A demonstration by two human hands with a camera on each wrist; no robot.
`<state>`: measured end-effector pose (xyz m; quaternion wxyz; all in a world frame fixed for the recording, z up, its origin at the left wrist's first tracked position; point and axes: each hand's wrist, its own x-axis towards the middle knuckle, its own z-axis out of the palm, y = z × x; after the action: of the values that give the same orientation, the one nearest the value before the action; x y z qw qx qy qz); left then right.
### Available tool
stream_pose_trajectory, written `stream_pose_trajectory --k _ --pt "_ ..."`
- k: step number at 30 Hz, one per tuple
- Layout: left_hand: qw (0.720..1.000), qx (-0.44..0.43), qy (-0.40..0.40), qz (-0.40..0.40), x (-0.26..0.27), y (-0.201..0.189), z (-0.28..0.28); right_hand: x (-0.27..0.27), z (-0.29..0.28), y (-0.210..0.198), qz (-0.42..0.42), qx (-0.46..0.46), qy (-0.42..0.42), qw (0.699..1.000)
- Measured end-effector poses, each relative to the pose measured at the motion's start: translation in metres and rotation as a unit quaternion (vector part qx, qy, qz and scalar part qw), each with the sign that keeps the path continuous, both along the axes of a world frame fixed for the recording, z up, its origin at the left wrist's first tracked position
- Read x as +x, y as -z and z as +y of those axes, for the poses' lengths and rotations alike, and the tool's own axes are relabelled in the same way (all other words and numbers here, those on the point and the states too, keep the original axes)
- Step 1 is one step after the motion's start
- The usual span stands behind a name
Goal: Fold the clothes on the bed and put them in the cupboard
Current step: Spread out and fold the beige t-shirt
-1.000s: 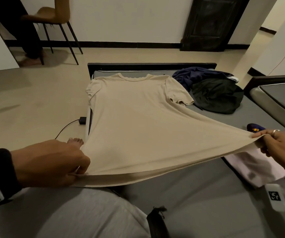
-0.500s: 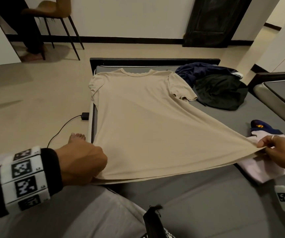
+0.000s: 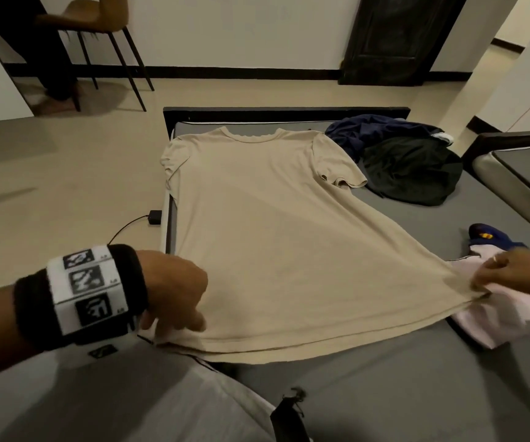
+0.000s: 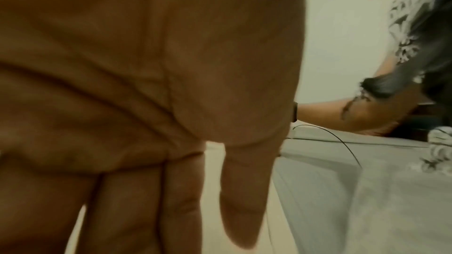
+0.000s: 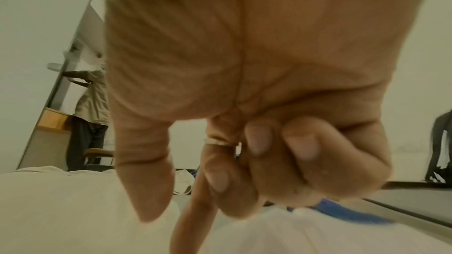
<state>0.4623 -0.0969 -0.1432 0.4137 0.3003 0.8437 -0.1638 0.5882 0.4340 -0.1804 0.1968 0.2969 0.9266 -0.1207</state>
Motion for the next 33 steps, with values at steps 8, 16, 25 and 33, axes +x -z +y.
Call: stream_pose_trajectory --k 8,16,25,33 --pt "0.966 0.156 -0.005 0.205 -0.073 0.03 0.073 -0.136 -0.074 -0.017 0.232 0.049 -0.101 0.966" --pt "0.951 0.222 -0.092 0.195 -0.109 0.104 0.091 -0.282 -0.075 0.041 0.23 -0.019 0.03 0.972" --pt "0.97 0.147 -0.157 0.109 -0.157 0.103 0.09 -0.363 -0.052 0.049 0.049 0.045 0.07 0.995" --pt "0.972 0.083 -0.188 0.113 -0.157 0.101 0.12 -0.399 -0.021 0.011 0.148 -0.026 0.143 0.978"
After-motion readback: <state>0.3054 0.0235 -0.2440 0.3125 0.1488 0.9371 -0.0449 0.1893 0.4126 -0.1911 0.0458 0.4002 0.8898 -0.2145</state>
